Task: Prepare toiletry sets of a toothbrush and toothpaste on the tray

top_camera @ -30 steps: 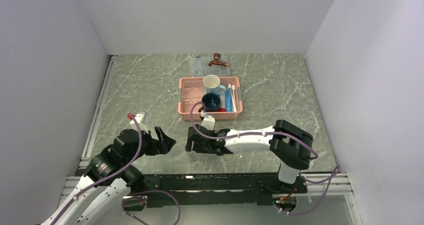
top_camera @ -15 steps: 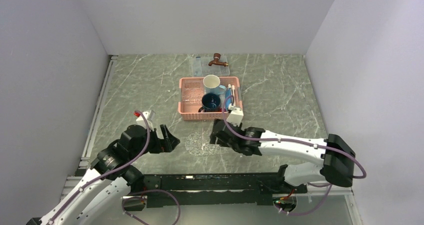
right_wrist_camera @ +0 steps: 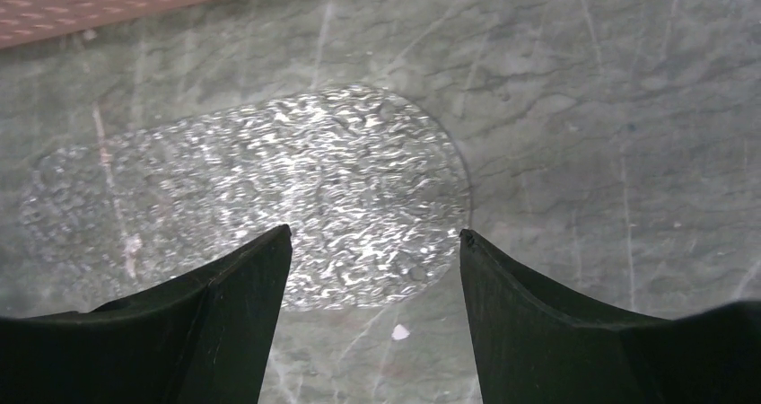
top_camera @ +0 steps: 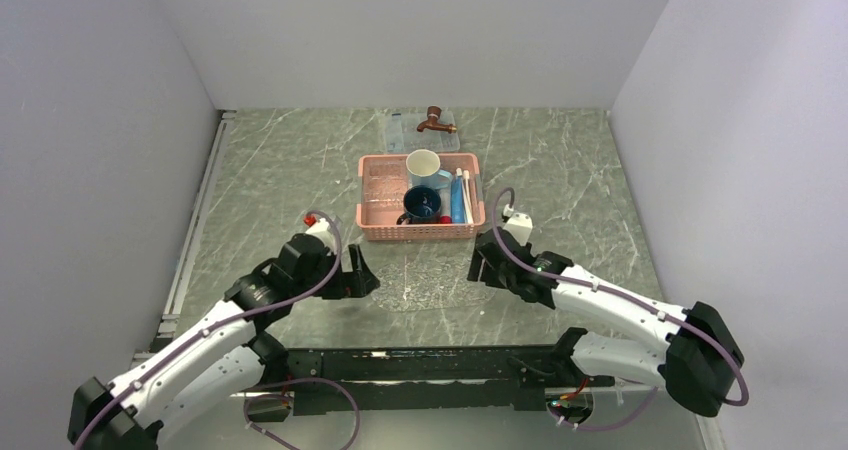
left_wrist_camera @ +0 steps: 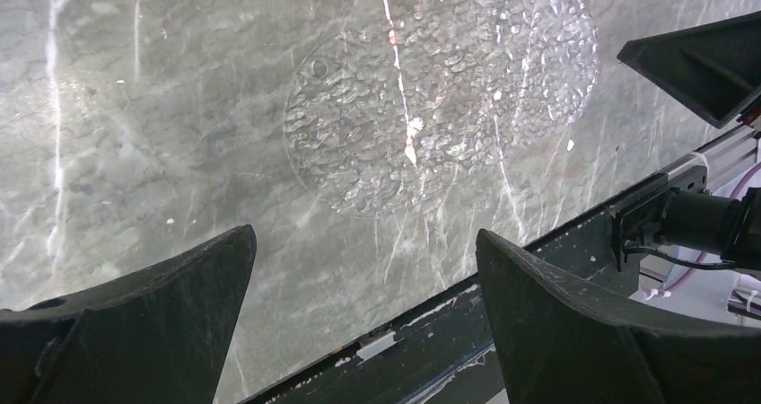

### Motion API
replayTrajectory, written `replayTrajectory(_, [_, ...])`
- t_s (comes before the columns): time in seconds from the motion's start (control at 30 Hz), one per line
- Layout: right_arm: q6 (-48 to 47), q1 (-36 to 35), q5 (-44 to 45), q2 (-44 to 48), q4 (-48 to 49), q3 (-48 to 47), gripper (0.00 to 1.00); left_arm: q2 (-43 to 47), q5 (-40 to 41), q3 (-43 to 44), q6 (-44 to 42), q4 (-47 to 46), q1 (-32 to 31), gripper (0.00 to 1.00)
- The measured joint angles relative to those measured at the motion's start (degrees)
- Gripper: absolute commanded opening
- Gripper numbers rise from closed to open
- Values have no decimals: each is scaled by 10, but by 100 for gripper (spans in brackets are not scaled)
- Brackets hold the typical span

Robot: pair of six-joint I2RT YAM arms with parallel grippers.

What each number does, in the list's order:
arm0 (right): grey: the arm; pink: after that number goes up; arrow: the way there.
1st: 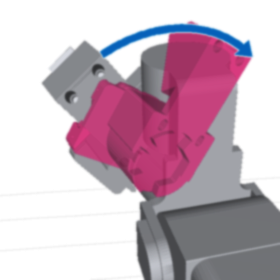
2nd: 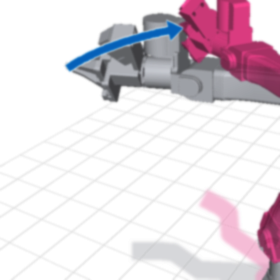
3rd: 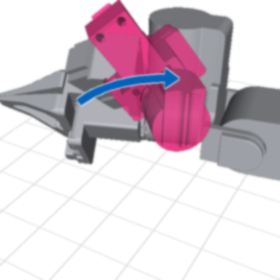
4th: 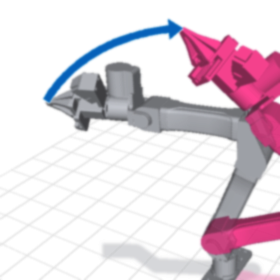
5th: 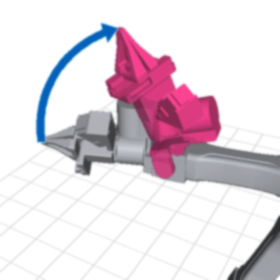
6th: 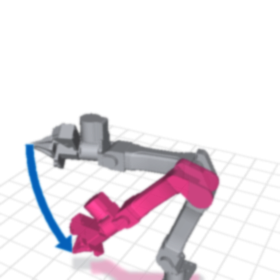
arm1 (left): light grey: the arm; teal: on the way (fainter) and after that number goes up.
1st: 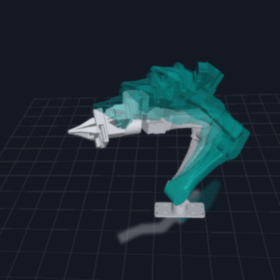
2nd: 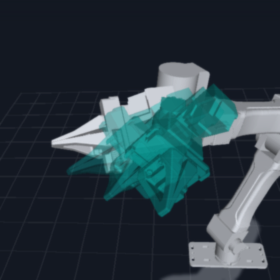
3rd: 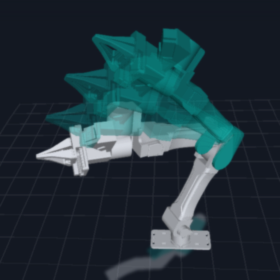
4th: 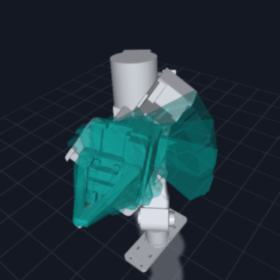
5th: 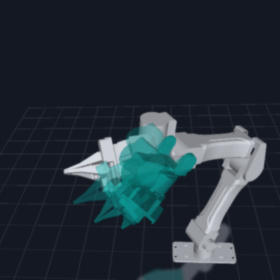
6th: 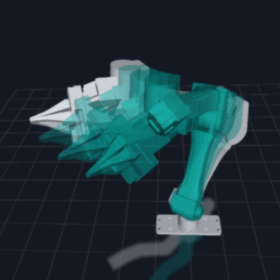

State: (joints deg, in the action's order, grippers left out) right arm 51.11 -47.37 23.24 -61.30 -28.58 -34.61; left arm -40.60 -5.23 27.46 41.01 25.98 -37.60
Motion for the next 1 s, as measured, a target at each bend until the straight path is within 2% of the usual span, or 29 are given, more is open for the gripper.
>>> replayTrajectory(0.3, [-48, 71, -69, -8, 43, 53, 71, -101, -21, -3, -1, -87, 0, 99])
replayTrajectory(1.0, [-81, 106, -122, -51, 130, 74, 72, -238, -44, -40, 5, -215, 0, 99])
